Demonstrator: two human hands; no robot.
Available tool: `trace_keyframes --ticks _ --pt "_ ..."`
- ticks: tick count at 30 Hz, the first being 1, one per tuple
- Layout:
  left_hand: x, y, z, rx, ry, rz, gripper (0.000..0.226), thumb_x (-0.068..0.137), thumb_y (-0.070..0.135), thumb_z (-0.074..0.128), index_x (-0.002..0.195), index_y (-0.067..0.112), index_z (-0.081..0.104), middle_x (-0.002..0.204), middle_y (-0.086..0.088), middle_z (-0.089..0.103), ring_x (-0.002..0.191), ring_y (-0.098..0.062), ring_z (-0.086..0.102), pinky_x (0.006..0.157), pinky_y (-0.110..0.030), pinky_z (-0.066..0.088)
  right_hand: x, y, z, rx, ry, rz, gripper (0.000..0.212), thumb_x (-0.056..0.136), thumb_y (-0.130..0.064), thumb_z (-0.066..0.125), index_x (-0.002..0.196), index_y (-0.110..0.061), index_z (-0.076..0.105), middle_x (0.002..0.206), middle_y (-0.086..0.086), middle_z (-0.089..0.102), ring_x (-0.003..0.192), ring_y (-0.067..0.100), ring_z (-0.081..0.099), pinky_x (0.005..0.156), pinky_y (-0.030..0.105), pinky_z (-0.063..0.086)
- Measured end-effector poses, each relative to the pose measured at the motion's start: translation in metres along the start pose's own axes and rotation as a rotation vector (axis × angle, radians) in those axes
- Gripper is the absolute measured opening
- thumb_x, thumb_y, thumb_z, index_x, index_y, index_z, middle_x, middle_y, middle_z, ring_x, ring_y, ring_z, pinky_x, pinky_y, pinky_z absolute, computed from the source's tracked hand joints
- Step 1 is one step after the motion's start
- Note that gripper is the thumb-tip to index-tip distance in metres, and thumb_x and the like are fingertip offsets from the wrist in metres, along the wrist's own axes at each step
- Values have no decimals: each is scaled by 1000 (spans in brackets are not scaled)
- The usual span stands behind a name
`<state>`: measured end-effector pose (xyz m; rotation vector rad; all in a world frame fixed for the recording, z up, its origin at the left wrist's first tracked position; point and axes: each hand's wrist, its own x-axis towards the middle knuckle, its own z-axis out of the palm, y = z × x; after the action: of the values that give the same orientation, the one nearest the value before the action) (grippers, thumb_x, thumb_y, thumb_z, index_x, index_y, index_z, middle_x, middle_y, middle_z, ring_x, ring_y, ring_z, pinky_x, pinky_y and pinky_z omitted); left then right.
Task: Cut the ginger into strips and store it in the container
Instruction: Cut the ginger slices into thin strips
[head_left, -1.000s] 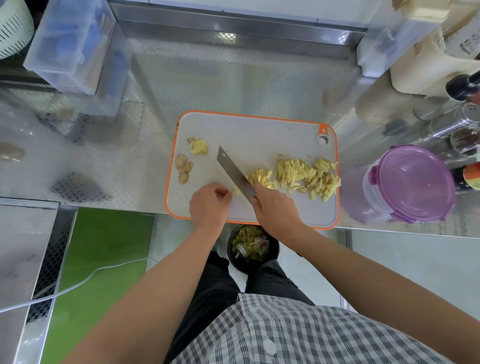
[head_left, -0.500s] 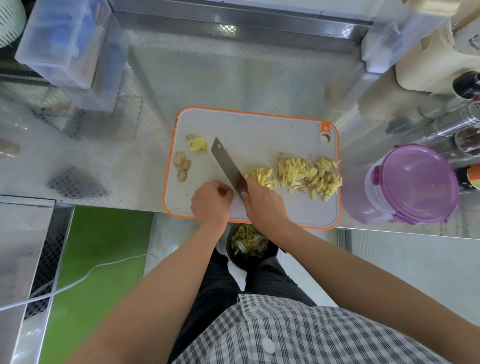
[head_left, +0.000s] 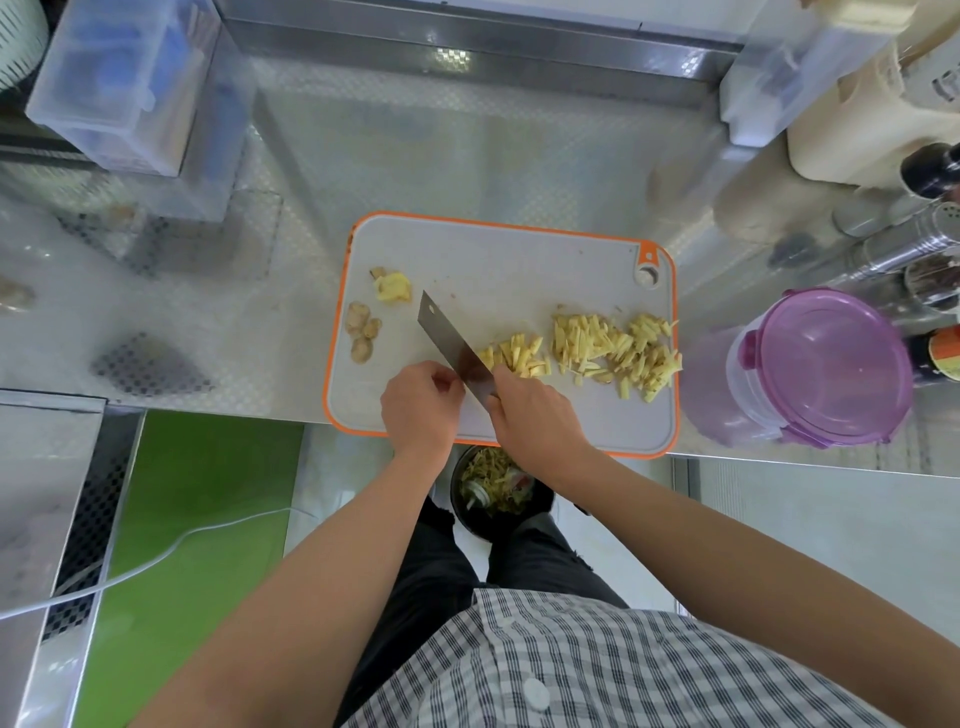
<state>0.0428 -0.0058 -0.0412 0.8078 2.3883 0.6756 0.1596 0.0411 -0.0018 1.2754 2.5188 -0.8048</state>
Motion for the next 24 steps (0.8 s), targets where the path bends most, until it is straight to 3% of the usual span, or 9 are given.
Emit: trace_keyframes --ticks 7,11,16,19,24 --pt "1 -2 1 31 -10 14 14 84 18 62 87 17 76 86 -3 74 84 -25 66 67 -27 44 3 -2 7 -11 9 31 6 100 -18 39 95 -13 37 71 -1 42 70 30 51 60 34 34" --pt "1 -2 -1 11 -19 37 12 83 19 64 85 17 75 83 0 73 80 -21 66 66 -24 40 8 0 8 117 78 107 17 101 -24 38 107 -9 43 76 4 49 68 26 48 60 33 34" --pt "5 -11 -5 -39 125 -3 10 86 19 59 90 14 67 85 0 68 79 -22 62 70 -30 43 1 -2 12 181 64 46 15 99 -22 40 89 -14 33 64 0 40 63 27 44 56 33 32" --pt "9 -12 -7 -44 167 -5 11 88 18 56 95 13 63 89 -1 66 81 -22 60 71 -33 43 0 1 15 186 43 46 12 98 -21 40 90 -14 34 63 -1 39 62 26 43 54 32 30" --pt "17 -2 -6 16 150 74 9 89 17 54 95 15 61 90 0 61 81 -19 56 66 -28 36 10 36 -5 253 196 266 11 99 -20 40 94 -10 37 63 -1 40 58 24 45 47 28 26"
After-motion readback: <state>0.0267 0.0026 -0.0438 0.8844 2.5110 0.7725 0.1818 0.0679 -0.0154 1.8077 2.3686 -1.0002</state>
